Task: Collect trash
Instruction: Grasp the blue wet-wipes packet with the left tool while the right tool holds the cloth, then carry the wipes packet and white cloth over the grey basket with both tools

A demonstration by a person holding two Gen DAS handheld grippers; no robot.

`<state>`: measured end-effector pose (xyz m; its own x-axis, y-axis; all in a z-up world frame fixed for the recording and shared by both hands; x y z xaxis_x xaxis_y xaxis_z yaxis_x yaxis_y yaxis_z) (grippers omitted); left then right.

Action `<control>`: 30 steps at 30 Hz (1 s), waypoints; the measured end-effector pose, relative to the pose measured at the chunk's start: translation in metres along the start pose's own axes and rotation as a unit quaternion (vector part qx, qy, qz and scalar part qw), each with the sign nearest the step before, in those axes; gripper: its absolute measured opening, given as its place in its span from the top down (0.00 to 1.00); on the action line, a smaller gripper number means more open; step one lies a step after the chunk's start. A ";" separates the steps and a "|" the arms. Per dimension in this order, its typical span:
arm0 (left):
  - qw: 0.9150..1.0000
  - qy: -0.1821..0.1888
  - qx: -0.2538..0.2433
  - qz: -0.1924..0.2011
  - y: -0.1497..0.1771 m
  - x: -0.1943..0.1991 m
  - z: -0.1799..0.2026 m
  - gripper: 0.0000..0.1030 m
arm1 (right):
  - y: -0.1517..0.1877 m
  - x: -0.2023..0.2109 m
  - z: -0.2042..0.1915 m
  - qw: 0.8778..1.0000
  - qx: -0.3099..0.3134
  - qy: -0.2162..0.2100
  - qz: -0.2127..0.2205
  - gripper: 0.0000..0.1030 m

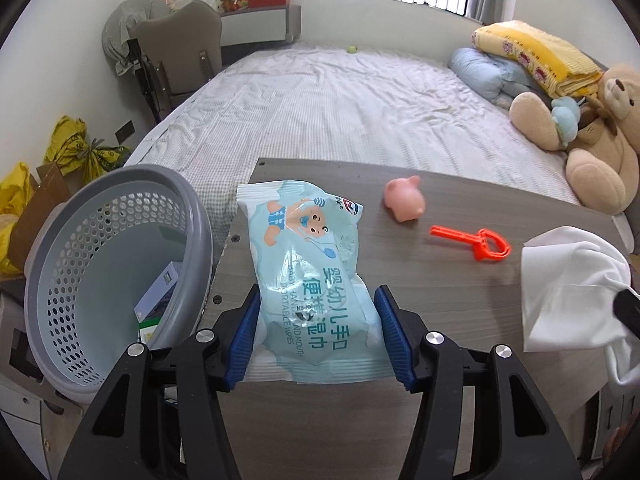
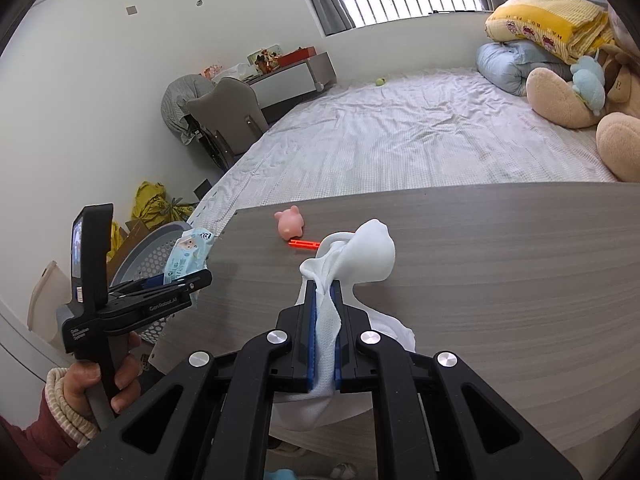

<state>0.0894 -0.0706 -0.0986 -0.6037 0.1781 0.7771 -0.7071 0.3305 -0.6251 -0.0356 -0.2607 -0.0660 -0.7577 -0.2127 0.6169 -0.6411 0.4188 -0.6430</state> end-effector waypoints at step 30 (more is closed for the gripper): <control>0.992 -0.070 0.099 0.022 0.042 0.030 -0.195 0.47 | 0.002 -0.141 -0.248 0.977 0.138 -0.144 -0.076 0.94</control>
<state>0.1136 0.1297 -0.0874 -0.6711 0.0535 0.7395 -0.7290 0.1341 -0.6713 0.0999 -0.0108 -0.0414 -0.6287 -0.5100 0.5870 -0.7270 0.1176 -0.6765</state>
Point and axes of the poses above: each gripper's, at about its wrist camera, not at the fingertips, and x roughly against the way its jaws point, z to its right, y to its underside, the point moved 6 cm from there along -x, roughly the way its jaws point, and after that the axes turned 9 degrees about -x, right-handed, at the moved point
